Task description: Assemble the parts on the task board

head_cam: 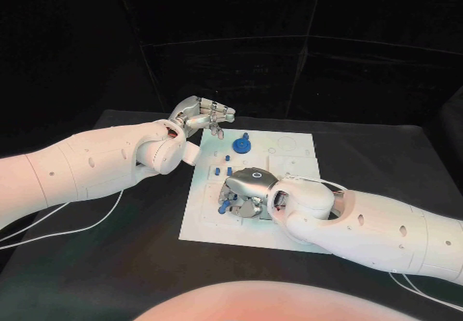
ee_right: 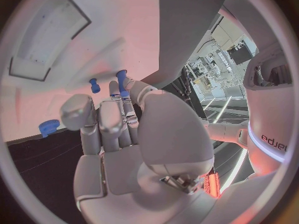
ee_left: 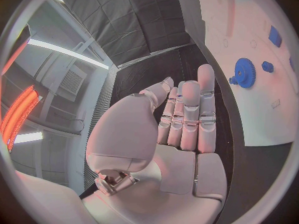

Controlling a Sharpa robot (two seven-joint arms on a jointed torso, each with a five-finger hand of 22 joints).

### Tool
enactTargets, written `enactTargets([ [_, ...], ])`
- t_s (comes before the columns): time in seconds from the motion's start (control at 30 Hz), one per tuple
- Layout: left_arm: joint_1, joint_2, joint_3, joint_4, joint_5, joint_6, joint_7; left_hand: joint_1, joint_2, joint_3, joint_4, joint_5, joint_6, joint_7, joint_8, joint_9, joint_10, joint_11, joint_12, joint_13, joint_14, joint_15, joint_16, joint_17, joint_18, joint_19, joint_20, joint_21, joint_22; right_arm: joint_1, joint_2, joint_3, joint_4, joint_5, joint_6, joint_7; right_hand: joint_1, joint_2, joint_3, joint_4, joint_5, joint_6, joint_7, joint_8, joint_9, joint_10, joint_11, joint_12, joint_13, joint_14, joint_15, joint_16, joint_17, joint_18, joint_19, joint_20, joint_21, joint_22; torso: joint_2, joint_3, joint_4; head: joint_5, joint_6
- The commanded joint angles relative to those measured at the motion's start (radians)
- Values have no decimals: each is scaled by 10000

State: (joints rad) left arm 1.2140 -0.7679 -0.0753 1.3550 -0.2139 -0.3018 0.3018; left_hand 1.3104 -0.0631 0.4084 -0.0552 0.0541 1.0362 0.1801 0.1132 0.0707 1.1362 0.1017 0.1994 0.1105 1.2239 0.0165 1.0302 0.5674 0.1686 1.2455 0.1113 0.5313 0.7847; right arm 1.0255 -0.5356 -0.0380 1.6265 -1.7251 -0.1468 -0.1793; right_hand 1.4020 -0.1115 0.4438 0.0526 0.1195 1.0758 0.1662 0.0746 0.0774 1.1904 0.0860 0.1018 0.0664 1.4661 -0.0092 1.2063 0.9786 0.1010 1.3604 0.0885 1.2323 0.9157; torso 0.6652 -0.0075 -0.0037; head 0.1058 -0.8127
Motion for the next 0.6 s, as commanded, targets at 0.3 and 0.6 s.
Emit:
enactTargets([
  [0.3, 17, -25, 9, 22, 35, 77, 40, 48, 55, -53, -25, -39, -71, -33, 68, -2, -86, -9, 35, 11, -52, -8, -36, -10, 133, -39, 25, -10, -10, -2, 94, -9, -29, 111, 44, 8, -550, -309, -445, 247, 73, -847, -81, -145, -134, -251, 33, -183, 8, 124, 84, 77, -5, 140, 16, 143, 28, 5, -6, -6, -2, -14, 22],
  [0.6, 17, -21, 9, 25, 35, 71, 42, 48, 55, -53, -25, -39, -71, -33, 68, -2, -86, -9, 35, 11, -52, -8, -36, -10, 133, -39, 25, -10, -10, -2, 144, -11, 35, 186, -303, 95, -455, -243, -484, 243, 118, -1323, -164, -131, -130, -12, -110, -101, 39, 114, -18, 86, -23, 145, 15, 69, 33, 13, -1, 3, 6, -42, 16],
])
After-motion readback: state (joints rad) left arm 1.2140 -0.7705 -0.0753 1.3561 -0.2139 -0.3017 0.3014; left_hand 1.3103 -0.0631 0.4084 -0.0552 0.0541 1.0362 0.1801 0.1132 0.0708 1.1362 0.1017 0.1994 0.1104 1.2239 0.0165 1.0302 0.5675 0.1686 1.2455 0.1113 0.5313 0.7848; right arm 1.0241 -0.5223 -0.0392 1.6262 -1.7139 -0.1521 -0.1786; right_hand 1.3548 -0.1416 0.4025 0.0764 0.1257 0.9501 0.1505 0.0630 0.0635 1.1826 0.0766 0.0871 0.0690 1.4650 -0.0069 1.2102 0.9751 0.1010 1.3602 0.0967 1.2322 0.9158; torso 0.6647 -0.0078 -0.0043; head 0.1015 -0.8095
